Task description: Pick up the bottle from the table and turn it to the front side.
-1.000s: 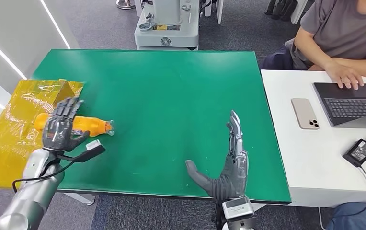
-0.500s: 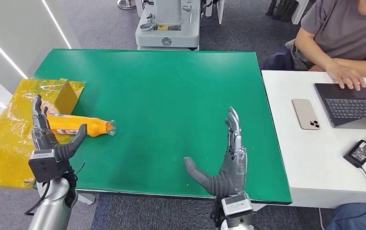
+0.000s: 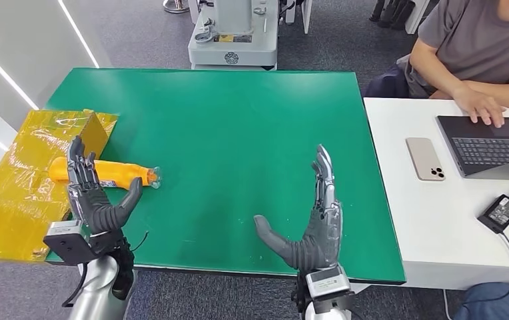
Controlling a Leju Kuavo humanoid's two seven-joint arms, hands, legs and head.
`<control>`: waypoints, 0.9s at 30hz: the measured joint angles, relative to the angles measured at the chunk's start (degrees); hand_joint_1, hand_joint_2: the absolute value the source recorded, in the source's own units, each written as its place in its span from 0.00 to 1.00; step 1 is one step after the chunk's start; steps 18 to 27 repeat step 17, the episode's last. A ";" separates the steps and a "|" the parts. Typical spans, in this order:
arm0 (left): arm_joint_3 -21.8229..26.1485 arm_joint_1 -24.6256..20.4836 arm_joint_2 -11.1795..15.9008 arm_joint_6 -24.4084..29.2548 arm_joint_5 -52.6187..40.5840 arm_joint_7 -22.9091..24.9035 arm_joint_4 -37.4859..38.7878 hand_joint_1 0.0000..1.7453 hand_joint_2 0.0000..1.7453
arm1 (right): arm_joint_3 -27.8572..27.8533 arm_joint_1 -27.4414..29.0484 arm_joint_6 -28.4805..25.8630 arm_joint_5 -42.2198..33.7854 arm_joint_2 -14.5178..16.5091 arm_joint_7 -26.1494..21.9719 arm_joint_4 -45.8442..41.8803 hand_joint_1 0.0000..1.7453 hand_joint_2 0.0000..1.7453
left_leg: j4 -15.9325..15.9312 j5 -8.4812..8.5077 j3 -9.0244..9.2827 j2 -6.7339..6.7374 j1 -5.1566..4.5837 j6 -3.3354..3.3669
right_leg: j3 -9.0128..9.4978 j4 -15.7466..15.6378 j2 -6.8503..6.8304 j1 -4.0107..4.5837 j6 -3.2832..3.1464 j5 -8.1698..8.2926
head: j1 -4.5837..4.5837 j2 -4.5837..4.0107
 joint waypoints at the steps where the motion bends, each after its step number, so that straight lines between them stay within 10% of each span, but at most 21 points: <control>1: -0.29 0.15 -0.39 0.22 0.65 0.00 -0.22 0.00 1.00 | 0.04 -0.03 -0.04 0.00 0.00 0.01 0.00 0.00 1.00 | 0.00 0.00 0.00 0.00 0.00 0.00 | 0.00 0.00 0.00 0.00 0.00 0.00 | 0.01 0.00; 27: -2.95 4.82 -4.39 4.93 2.23 0.00 -6.38 0.00 1.00 | 0.26 -0.18 0.20 -0.09 0.00 0.33 0.68 0.00 1.00 | 0.00 -0.02 -0.01 -0.03 0.00 0.02 | 0.00 -0.01 -0.02 0.00 0.00 -0.01 | 0.00 0.00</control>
